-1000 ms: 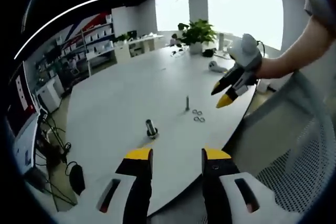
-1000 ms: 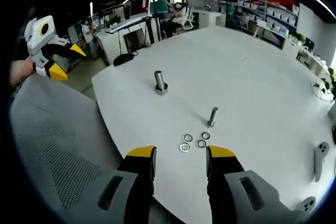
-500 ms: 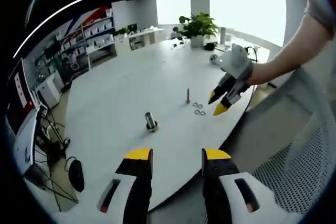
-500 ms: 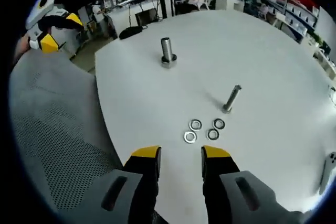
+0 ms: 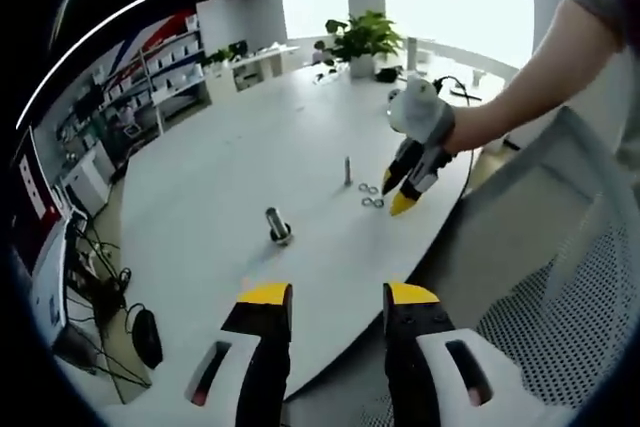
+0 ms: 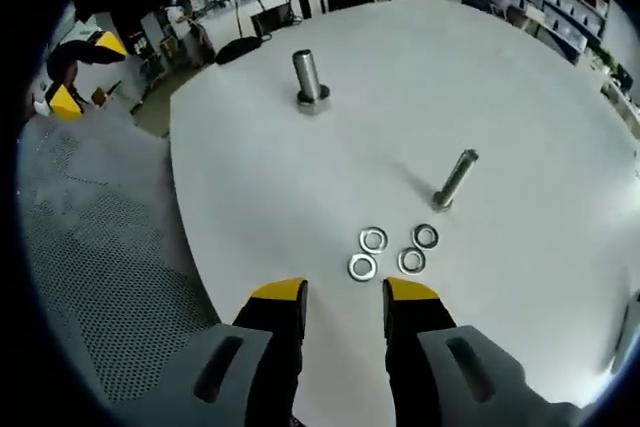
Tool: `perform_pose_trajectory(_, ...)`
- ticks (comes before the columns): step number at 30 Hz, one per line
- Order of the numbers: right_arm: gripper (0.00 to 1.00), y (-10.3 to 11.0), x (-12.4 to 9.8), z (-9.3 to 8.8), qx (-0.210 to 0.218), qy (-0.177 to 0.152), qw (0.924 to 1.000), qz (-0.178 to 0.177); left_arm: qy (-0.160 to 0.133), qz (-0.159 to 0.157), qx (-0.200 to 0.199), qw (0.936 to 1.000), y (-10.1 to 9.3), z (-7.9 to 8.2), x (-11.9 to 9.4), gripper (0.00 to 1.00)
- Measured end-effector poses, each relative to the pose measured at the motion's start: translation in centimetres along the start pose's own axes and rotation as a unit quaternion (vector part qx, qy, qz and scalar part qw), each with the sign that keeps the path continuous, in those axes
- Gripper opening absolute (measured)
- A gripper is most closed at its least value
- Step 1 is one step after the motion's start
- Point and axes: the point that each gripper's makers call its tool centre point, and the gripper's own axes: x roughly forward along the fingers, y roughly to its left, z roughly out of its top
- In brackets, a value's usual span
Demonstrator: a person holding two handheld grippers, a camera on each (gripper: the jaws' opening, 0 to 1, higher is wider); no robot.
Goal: Place the washer onto the threaded stud by aligning its center hole with the stud, sliding it down to the base, and recovering from edge contact or off-axis alignment until the washer reaches the visible bottom stop.
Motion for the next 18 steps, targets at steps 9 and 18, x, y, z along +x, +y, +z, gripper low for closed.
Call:
perform_pose_trajectory(9,0.32,-0.2,0.6,0.7,0.000,0.013,0.9998,-0.018,-0.015,-0.016,0.004,0.9998,-0.6,0.5,-0.1,0.33)
perform_pose_trajectory(18,0.24,-0.8,0.7,0.7,-0.025,0.065,0.9970,-0.034,-0.030,-0.028,0.014,0.9990,-1.2,1.0,-0.4,0.32)
